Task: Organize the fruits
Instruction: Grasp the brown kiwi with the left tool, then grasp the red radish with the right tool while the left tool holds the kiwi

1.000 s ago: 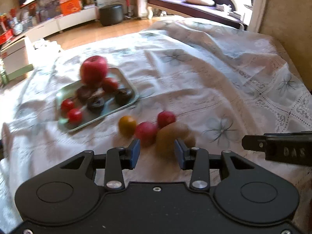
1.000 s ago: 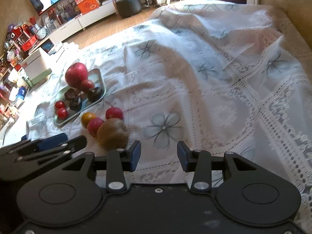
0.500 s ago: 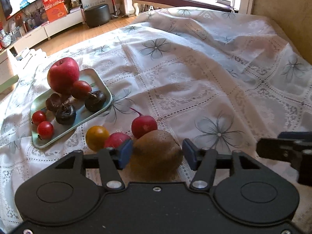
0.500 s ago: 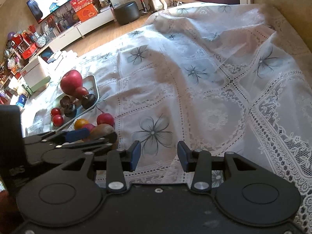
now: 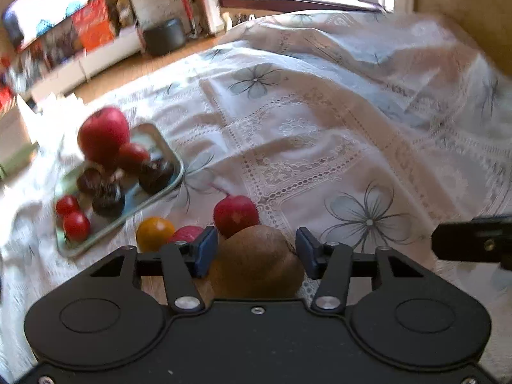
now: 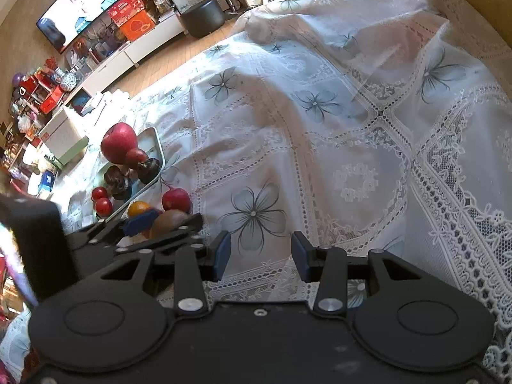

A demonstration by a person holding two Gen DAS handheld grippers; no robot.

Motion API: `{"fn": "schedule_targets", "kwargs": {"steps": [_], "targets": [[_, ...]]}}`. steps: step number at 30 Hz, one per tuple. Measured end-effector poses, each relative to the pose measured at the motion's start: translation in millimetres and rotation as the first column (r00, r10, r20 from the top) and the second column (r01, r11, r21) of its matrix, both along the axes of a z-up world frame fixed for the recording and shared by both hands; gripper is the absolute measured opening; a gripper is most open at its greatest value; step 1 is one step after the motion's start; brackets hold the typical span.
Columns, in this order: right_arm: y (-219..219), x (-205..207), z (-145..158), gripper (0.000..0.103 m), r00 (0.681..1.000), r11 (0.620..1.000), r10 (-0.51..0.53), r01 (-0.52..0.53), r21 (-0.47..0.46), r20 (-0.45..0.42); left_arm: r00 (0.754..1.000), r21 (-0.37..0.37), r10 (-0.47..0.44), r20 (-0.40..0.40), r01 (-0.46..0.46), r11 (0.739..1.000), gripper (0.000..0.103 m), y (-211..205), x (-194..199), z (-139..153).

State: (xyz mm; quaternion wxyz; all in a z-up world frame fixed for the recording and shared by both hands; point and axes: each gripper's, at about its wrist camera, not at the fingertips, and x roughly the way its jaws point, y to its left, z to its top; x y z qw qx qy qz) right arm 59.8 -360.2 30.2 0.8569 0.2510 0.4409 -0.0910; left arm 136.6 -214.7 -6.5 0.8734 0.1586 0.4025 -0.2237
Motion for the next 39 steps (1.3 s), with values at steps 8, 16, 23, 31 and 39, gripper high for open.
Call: {"fn": "schedule_targets", "kwargs": {"steps": [8, 16, 23, 31, 39], "targets": [[3.3, 0.1, 0.4, 0.045, 1.000, 1.000, 0.001, -0.001, -0.021, 0.001, 0.993, -0.080, -0.010, -0.119, 0.001, 0.997, 0.057, 44.5, -21.3, 17.4], [3.5, 0.1, 0.1, 0.045, 1.000, 1.000, 0.001, -0.001, -0.029, 0.000, 0.996, -0.060, -0.019, -0.085, 0.014, 0.998, 0.064, 51.4, -38.8, 11.1], [3.2, 0.0, 0.0, 0.045, 1.000, 1.000, 0.005, -0.005, -0.023, 0.002, 0.979, -0.034, 0.064, -0.194, -0.072, 0.997, 0.065, 40.1, -14.2, -16.6], [14.3, 7.8, 1.8, 0.045, 0.999, 0.997, 0.043, -0.043, -0.058, -0.012, 0.972, -0.098, 0.085, -0.218, -0.108, 0.989, 0.064, 66.1, -15.3, 5.9], [51.3, 59.3, -2.7, 0.045, 0.987, 0.989, 0.137, -0.142, -0.045, -0.088, 0.975, -0.099, 0.190, -0.112, -0.202, 0.974, 0.065, 113.7, -13.3, 54.8]]}}
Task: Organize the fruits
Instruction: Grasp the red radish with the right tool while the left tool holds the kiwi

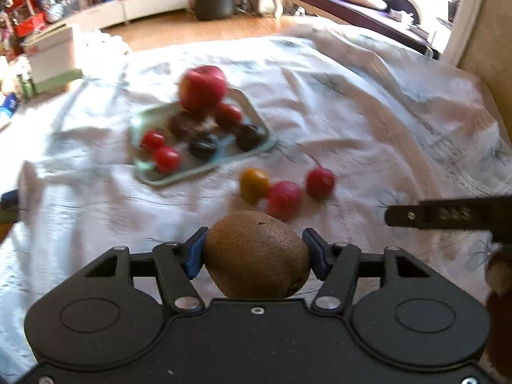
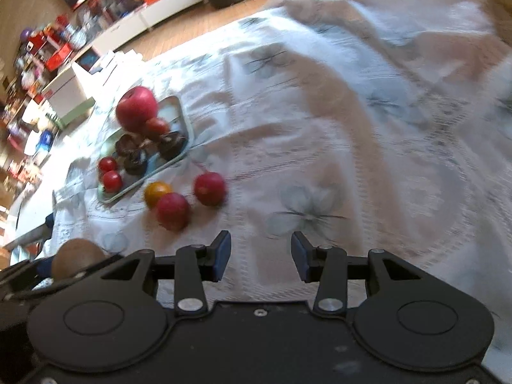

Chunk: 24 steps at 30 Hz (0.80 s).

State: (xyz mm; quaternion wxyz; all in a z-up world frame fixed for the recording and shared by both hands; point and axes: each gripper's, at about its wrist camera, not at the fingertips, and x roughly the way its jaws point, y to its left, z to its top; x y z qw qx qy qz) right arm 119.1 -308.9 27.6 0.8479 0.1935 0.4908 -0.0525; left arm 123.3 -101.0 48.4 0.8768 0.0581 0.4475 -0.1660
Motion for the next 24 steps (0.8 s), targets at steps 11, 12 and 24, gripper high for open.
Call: {"fn": "schedule_targets", "kwargs": {"steps": [11, 12, 24], "targets": [[32.4, 76.8, -16.9, 0.044, 0.998, 1.000, -0.011, 0.010, -0.014, -0.057, 0.999, -0.022, 0.051, 0.012, -0.050, 0.998, 0.065, 41.1, -14.0, 8.1], [33.7, 81.2, -18.7, 0.045, 0.998, 1.000, -0.017, 0.016, -0.018, -0.061, 0.999, -0.025, 0.050, 0.015, -0.050, 0.998, 0.065, 42.9, -15.3, 8.4], [59.4, 100.4, -35.4, 0.038, 0.995, 0.986, -0.029, 0.012, -0.168, -0.100, 0.998, -0.058, 0.064, 0.003, -0.063, 0.996, 0.065, 62.5, -30.2, 9.7]]}}
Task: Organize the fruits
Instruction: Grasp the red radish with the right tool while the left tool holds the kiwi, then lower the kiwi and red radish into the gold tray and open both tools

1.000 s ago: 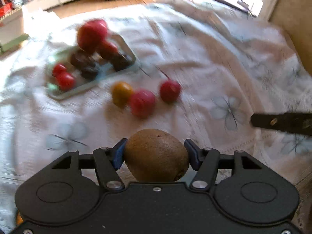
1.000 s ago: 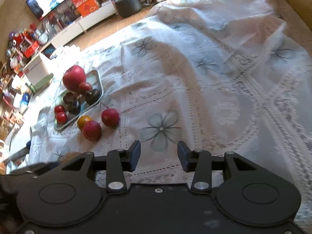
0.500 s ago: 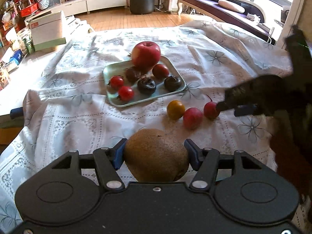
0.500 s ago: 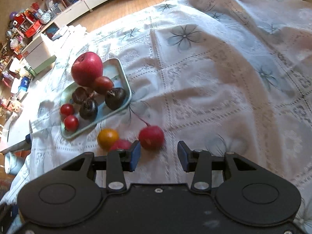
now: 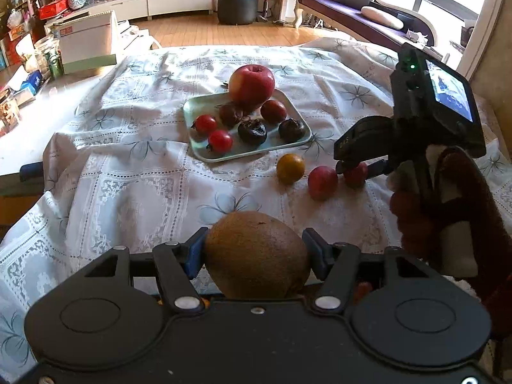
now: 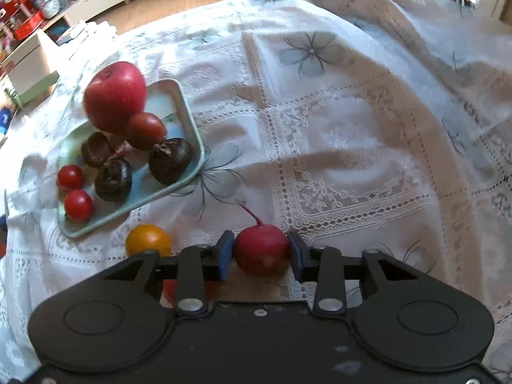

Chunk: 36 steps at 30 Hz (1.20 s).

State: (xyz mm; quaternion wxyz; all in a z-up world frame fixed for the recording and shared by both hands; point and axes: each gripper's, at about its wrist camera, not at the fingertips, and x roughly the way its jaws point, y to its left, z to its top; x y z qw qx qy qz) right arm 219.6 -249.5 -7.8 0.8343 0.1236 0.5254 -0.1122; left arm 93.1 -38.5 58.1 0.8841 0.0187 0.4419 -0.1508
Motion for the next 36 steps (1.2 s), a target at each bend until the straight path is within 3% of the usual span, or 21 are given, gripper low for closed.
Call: {"fn": "schedule_targets", "kwargs": {"steps": [6, 12, 16, 21, 25, 29, 36], "targets": [[-7.3, -39.5, 33.7, 0.038, 0.998, 0.998, 0.004, -0.008, 0.057, 0.069, 0.999, -0.014, 0.010, 0.037, -0.010, 1.000, 0.065, 9.2, -20.1, 11.4], [-2.6, -113.9, 70.2, 0.038, 0.983, 0.988, 0.084, -0.104, 0.118, 0.165, 0.997, -0.025, 0.023, 0.072, -0.021, 0.999, 0.065, 16.2, -48.1, 18.6], [2.7, -162.5, 77.9, 0.038, 0.973, 0.978, 0.118, -0.149, 0.149, 0.198, 0.997, -0.018, 0.031, 0.074, -0.030, 0.999, 0.065, 17.0, -68.0, 12.8], [11.6, -199.7, 71.5, 0.038, 0.976, 0.972, 0.140, -0.167, 0.163, 0.166, 0.999, -0.015, 0.029, -0.014, -0.029, 0.999, 0.065, 18.1, -80.7, -10.2], [29.3, -221.9, 57.7, 0.038, 0.982, 0.983, 0.141, -0.154, 0.098, 0.126, 0.996, 0.006, 0.066, -0.054, -0.066, 0.998, 0.065, 21.0, -87.5, -27.5], [44.2, -224.2, 42.2, 0.038, 0.982, 0.975, 0.185, -0.189, 0.117, 0.046, 0.994, 0.037, 0.091, -0.065, -0.088, 0.995, 0.065, 22.7, -90.1, -36.3], [50.4, -225.9, 35.3, 0.038, 0.982, 0.979, 0.186, -0.187, 0.074, 0.028, 0.993, 0.075, 0.113, -0.040, -0.110, 0.991, 0.065, 21.6, -93.8, -40.7]]}}
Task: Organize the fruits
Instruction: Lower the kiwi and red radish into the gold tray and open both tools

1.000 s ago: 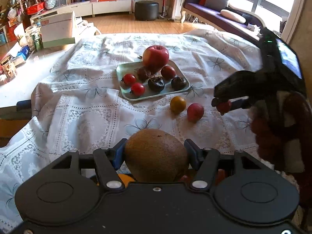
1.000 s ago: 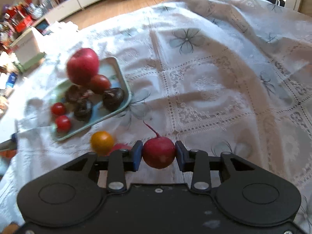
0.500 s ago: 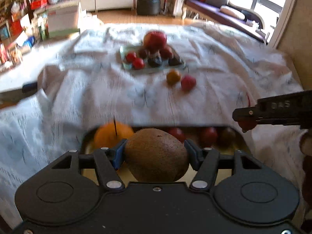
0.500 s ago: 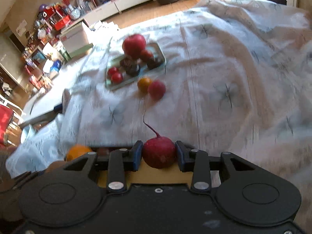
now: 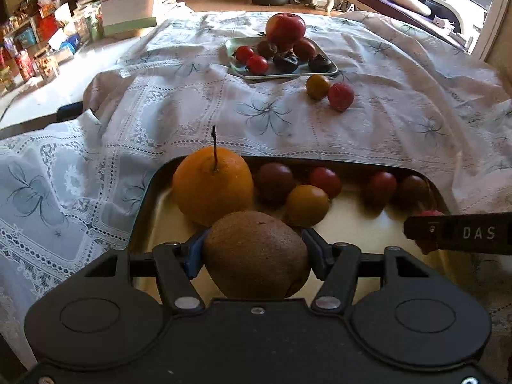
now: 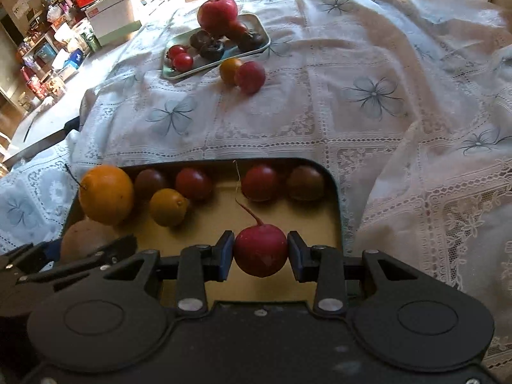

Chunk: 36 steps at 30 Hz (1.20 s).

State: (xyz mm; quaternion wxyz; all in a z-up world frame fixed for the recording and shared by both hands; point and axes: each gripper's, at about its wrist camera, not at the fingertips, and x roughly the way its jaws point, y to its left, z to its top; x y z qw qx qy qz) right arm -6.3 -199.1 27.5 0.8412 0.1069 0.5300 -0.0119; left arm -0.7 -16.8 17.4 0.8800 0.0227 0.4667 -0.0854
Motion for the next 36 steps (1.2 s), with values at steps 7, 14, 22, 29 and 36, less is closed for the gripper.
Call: {"fn": "schedule_targets", "kwargs": {"steps": [7, 14, 22, 29, 36], "targets": [[-1.9, 4.0, -4.2, 0.038, 1.000, 1.000, 0.002, -0.002, -0.006, -0.022, 1.000, 0.017, 0.000, -0.006, 0.000, 1.000, 0.065, -3.5, 1.0, -4.7], [1.0, 6.3, -8.5, 0.038, 0.999, 1.000, 0.010, -0.010, -0.009, -0.038, 1.000, 0.030, 0.003, -0.004, -0.003, 1.000, 0.065, -4.3, 1.1, -6.8], [-0.6, 7.1, -7.5, 0.038, 0.999, 1.000, 0.007, -0.008, -0.006, -0.038, 1.000, 0.002, 0.014, -0.027, -0.014, 1.000, 0.065, 0.6, 4.2, -7.7], [-0.3, 7.7, -8.7, 0.038, 0.999, 1.000, 0.004, -0.005, -0.004, -0.043, 0.996, 0.020, 0.001, 0.091, -0.003, 1.000, 0.065, -0.9, -7.7, 11.7], [-0.8, 7.2, -8.3, 0.039, 0.999, 1.000, 0.011, -0.011, 0.010, -0.045, 0.998, 0.015, 0.017, 0.055, -0.018, 1.000, 0.065, 3.5, -2.5, 5.7]]}}
